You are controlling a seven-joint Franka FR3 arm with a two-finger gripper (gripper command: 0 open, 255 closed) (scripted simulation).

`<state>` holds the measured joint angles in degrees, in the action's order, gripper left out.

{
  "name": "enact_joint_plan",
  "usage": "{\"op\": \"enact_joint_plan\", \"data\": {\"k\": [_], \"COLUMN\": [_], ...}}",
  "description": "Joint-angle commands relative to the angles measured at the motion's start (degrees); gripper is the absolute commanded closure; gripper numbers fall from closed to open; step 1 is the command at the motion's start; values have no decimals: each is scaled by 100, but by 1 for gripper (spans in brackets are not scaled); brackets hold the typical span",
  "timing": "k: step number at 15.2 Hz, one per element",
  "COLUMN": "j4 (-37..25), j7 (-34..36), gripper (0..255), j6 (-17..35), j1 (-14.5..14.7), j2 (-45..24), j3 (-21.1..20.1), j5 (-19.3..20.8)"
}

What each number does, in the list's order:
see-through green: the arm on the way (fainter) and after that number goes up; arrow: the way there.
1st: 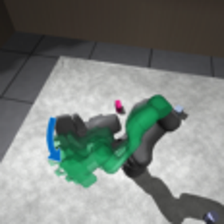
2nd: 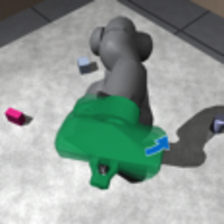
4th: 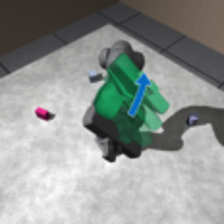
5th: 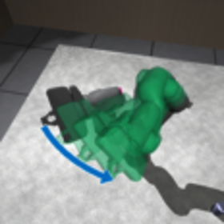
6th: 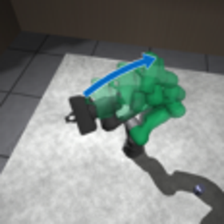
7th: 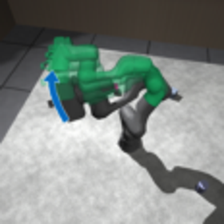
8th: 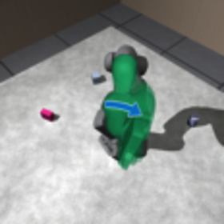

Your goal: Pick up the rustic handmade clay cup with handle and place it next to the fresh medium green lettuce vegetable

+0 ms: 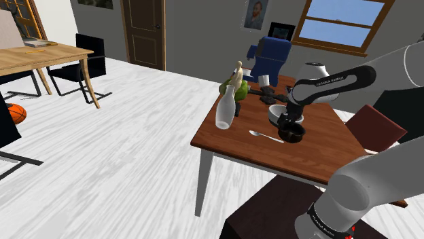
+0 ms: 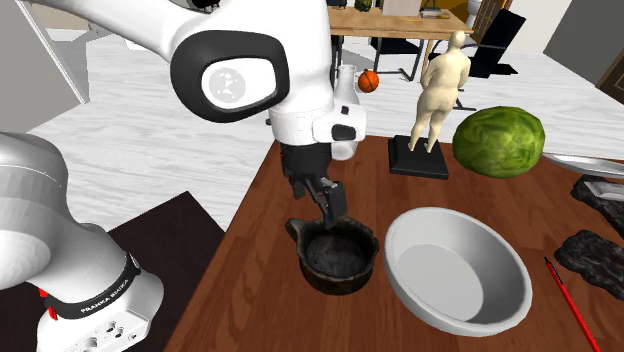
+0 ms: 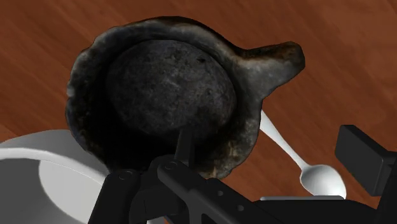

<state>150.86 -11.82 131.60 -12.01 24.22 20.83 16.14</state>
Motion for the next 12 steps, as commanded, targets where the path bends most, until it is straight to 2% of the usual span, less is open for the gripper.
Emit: {"op": "enact_joint_plan", "data": {"k": [1,7,12], "j4": [78,238,238], "j7": [-30,-53,-53], "gripper": [0,0,0], "j6": [178,725,725], "j1": [-42,-31,-31], "j2": [-95,-481,-481], "j3": [64,175,175], "j5": [50,58,58]}}
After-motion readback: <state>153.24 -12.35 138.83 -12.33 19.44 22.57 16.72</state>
